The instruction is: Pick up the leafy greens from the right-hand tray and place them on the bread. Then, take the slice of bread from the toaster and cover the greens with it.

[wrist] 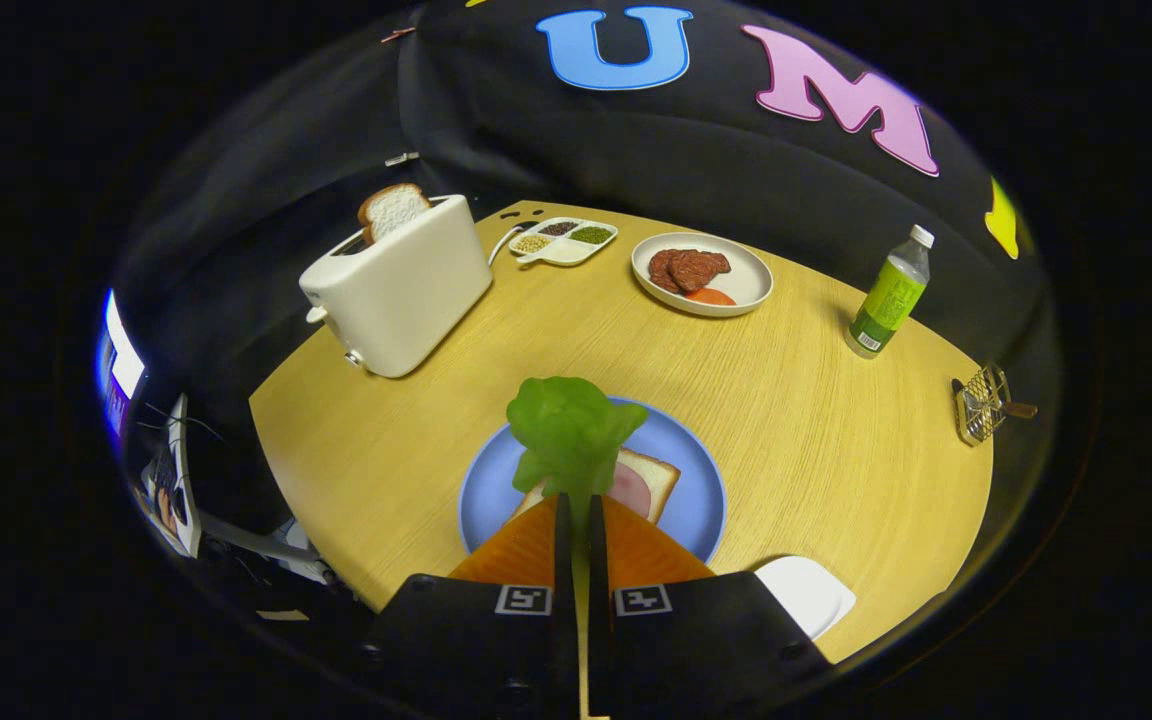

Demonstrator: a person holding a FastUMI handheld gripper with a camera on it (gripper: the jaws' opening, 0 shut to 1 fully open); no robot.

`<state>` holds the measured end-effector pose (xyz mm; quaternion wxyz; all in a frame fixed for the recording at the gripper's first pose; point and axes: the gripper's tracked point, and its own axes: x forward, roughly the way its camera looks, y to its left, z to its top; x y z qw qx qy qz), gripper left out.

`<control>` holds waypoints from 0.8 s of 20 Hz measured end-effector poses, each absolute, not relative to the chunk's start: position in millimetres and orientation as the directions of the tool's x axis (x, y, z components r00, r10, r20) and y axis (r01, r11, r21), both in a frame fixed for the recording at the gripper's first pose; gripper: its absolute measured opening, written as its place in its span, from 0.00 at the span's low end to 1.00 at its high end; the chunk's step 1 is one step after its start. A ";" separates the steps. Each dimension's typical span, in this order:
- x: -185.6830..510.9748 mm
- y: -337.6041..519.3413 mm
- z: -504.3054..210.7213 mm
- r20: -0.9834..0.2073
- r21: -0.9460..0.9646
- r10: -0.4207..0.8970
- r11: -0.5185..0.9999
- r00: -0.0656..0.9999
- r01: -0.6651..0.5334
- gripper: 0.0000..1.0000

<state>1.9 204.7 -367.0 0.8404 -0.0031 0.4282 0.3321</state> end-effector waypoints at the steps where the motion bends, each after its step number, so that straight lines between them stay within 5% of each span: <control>1: 3.6 205.6 -370.3 -0.726 0.280 0.549 0.785 0.413 -0.552 0.08; 4: 5.9 206.9 -383.4 -0.744 0.286 0.531 0.801 0.405 -0.526 0.19; 10: 10.7 201.0 -381.4 -0.747 0.254 0.501 0.823 0.437 -0.508 0.77; 16: 26.2 230.0 -296.5 -0.632 0.234 0.562 0.794 0.533 -0.560 0.77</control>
